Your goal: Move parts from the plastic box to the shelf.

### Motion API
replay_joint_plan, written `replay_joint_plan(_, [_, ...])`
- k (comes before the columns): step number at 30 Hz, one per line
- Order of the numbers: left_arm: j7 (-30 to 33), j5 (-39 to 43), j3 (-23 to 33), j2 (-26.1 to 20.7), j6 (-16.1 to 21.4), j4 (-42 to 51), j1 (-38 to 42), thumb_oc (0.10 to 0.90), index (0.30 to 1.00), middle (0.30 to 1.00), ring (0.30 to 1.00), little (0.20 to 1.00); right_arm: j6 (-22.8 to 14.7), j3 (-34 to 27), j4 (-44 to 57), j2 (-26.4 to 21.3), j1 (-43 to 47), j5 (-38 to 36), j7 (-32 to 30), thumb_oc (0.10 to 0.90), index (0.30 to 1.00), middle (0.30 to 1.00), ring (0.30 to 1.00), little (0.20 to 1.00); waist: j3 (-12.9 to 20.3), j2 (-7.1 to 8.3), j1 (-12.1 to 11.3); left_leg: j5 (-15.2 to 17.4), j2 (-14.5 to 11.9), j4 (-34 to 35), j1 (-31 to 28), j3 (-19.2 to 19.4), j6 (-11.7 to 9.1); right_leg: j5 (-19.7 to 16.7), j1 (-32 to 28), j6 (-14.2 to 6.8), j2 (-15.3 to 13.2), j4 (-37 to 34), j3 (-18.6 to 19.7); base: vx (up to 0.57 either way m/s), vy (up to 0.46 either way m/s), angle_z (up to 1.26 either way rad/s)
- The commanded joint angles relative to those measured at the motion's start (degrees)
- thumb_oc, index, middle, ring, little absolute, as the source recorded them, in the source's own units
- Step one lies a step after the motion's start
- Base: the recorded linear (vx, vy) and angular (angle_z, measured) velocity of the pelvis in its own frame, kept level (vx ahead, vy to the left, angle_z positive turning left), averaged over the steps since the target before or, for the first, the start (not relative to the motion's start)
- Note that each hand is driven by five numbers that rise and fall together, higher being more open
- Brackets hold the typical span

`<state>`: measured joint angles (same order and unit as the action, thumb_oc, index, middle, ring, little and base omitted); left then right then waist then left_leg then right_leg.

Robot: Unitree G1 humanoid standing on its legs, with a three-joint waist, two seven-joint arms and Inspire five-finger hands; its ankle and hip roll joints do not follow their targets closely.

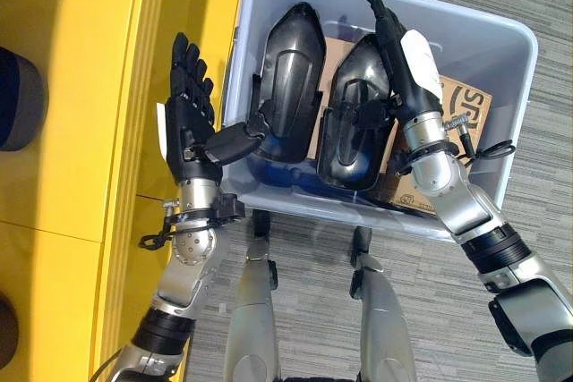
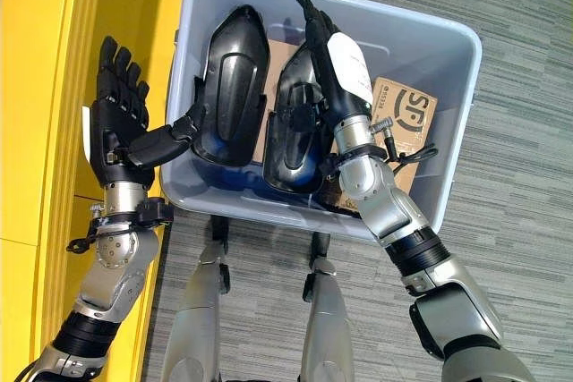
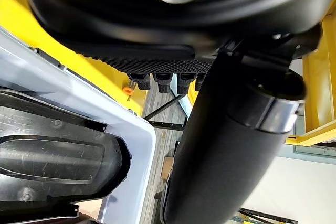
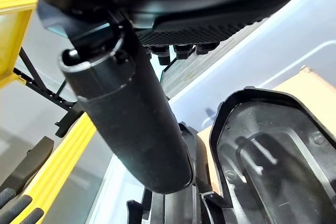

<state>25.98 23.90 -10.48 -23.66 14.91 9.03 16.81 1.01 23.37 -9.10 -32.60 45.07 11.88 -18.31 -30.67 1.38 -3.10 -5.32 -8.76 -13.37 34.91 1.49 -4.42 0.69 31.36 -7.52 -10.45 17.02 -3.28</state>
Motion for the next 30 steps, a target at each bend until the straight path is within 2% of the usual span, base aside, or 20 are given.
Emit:
replay_joint_plan(1, [0.1,-4.7,3.1,-1.2,4.1,9.8,2.8,0.9,1.0,1.0,1.0,1.0,-4.8,-5.6,11.3,-2.6,4.9,3.1,-3.3,0.9,1.0,1.0,1.0,1.0,1.6,0.62,0.5,4.1,-2.2,-3.3,-1.0,2.2,0.4,5.7,-6.0,2.1,0.3,2.1,0.3,0.0,0.0,0.0])
replay_joint_plan(13, [0.4,-6.2,4.4,-1.1,2.6,10.2,1.0,0.9,1.0,1.0,1.0,1.0,-7.2,-11.6,19.4,0.0,-11.5,-0.2,-1.1,0.9,1.0,1.0,1.0,1.0,1.7,1.56,2.3,4.3,-2.5,-3.1,-1.9,2.6,0.5,5.7,-6.5,2.0,0.5,1.8,0.6,0.0,0.0,0.0])
replay_joint_plan(18, [0.6,-6.5,4.9,-1.1,2.5,10.2,0.1,0.9,1.0,1.0,1.0,1.0,-8.3,-11.6,20.4,1.4,-14.9,-2.4,-0.4,0.9,1.0,1.0,1.0,1.0,1.6,1.79,2.6,4.3,-2.5,-3.2,-2.0,2.6,0.5,5.6,-6.5,2.1,0.6,1.8,0.7,0.0,0.0,-0.01])
replay_joint_plan(19, [0.7,-6.3,4.9,-0.8,2.6,10.0,-0.3,0.9,1.0,1.0,1.0,1.0,-9.2,-10.7,19.8,2.9,-16.2,-6.6,0.1,0.9,1.0,1.0,1.0,1.0,1.5,1.87,2.6,4.3,-2.6,-3.3,-2.0,2.7,0.5,5.5,-6.5,2.0,0.6,1.7,0.9,0.0,0.0,0.0])
replay_joint_plan(20, [0.7,-6.2,5.0,-0.8,2.6,10.1,-0.3,0.9,1.0,1.0,1.0,1.0,-9.3,-10.7,19.8,2.9,-16.2,-6.7,0.1,0.9,1.0,1.0,1.0,1.0,1.5,1.9,2.6,4.3,-2.6,-3.3,-2.0,2.7,0.5,5.5,-6.6,2.0,0.6,1.6,0.9,0.0,0.001,-0.03])
replay_joint_plan(25, [0.3,-5.1,4.2,-0.5,2.8,9.6,-0.9,0.9,1.0,1.0,1.0,1.0,-11.9,-8.1,17.6,5.8,-17.0,-18.1,2.2,0.9,1.0,1.0,1.0,1.0,1.0,1.82,2.4,4.1,-2.7,-3.4,-2.1,2.8,0.4,5.5,-6.8,2.1,0.5,1.6,0.7,0.0,-0.001,-0.05])
replay_joint_plan(30, [-0.4,-3.9,3.4,-0.5,2.7,9.2,-1.3,0.9,1.0,1.0,1.0,1.0,-11.1,-5.3,15.2,6.5,-15.6,-21.8,3.5,0.9,1.0,1.0,1.0,1.0,0.9,1.72,2.1,4.0,-2.6,-3.3,-2.2,2.7,0.4,5.5,-6.9,2.1,0.4,1.7,0.7,0.0,0.0,0.0])
